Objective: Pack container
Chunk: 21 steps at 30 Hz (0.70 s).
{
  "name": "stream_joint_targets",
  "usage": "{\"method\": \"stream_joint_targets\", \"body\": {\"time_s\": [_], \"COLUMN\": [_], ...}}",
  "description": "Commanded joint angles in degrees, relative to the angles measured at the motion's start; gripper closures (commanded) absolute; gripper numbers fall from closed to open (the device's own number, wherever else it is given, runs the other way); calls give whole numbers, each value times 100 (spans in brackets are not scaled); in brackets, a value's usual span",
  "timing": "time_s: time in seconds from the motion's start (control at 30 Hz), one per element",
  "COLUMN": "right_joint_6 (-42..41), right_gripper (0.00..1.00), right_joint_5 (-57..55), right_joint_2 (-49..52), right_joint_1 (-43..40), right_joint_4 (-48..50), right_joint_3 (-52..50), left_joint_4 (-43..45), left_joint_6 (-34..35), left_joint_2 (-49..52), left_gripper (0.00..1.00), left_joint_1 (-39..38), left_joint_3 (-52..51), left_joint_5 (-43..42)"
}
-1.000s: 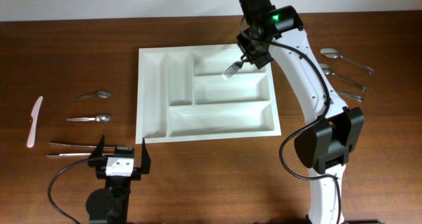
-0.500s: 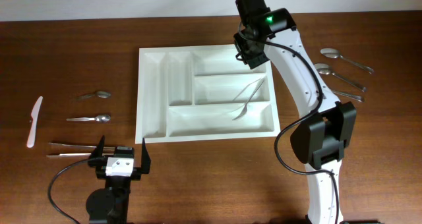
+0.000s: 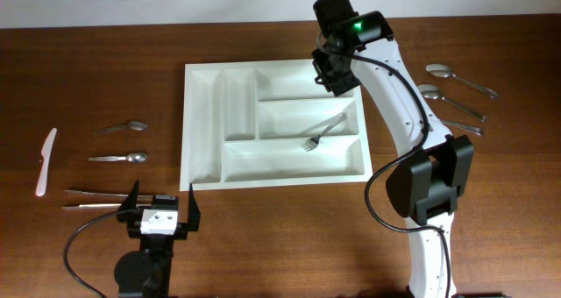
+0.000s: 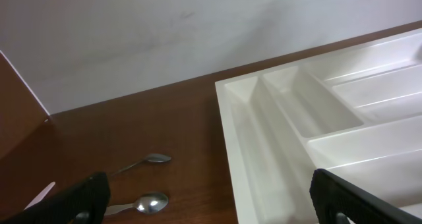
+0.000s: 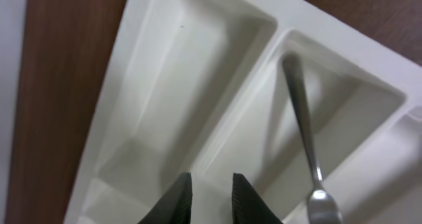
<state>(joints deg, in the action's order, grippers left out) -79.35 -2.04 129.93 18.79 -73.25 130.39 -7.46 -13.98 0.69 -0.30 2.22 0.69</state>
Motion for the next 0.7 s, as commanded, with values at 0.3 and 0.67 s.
{"method": "stream_joint_targets", "body": {"time_s": [0.3,0.67], "right_joint_6": [4695,5490], "right_gripper": [79,79], "right_joint_5": [741,619], "right_joint_2": [-348,-1609], "right_joint_1": [-837,-1134], "right_joint_4": [-935,-2409], "right_joint_3": [111,109], "left_joint_4": [20,20], "left_joint_6": [-68,-70], "left_joint_2": [-35,-35], "left_gripper": [1,1], "left_joint_1": [20,20], "left_joint_3": [-42,-42], "left_joint_5": [20,20]}}
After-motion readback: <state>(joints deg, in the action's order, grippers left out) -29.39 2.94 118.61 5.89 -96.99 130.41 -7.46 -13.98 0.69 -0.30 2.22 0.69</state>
